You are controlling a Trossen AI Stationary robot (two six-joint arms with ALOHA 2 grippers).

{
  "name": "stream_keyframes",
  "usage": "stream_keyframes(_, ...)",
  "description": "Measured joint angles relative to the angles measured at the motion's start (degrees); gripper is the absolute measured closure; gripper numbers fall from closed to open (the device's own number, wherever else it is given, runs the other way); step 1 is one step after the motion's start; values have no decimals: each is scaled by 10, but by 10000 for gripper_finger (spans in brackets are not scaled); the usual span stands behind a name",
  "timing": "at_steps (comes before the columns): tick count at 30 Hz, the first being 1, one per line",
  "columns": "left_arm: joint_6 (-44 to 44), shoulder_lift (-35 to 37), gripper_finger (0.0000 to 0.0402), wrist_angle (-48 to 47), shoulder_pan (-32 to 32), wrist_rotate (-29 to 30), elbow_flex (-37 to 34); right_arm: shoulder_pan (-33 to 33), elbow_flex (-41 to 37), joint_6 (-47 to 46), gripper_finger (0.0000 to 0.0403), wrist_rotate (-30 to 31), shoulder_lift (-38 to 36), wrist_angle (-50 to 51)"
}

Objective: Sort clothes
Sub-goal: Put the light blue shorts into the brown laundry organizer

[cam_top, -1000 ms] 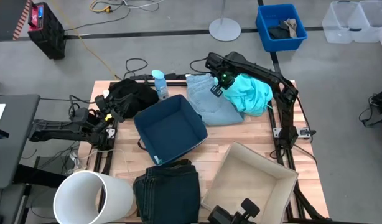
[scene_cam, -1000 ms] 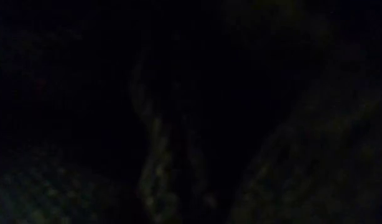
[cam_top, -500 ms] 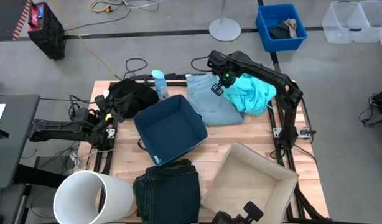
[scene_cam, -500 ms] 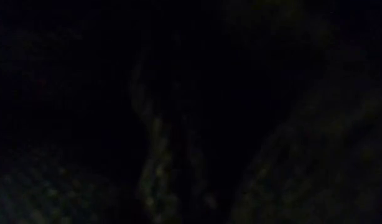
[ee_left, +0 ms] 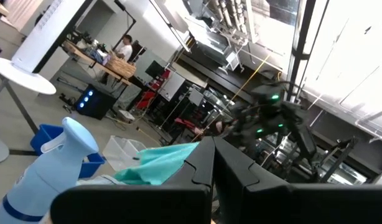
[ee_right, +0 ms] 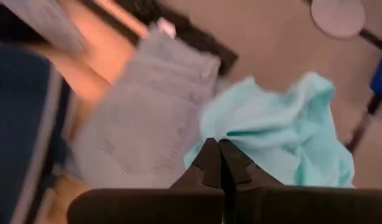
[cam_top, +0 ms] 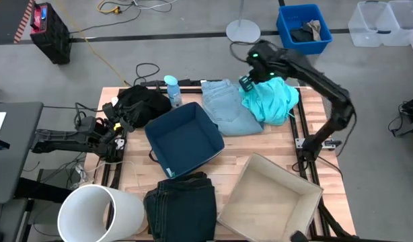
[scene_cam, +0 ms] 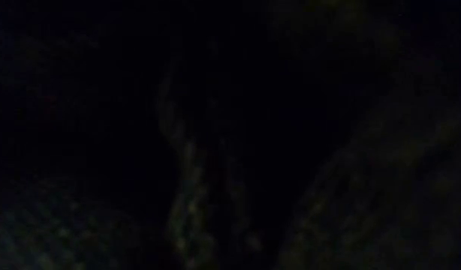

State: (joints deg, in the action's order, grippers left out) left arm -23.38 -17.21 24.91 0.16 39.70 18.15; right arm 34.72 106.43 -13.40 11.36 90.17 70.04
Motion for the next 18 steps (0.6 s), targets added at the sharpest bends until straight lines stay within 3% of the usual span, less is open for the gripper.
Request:
stream_keyframes(11,0,0,401,-2,0,-4,0,-85,0,-67,403,-20,-140,-22)
stream_keyframes(18,0,0,401,-3,0,-21,0,-186,0,-97,403,-20,-206,-143)
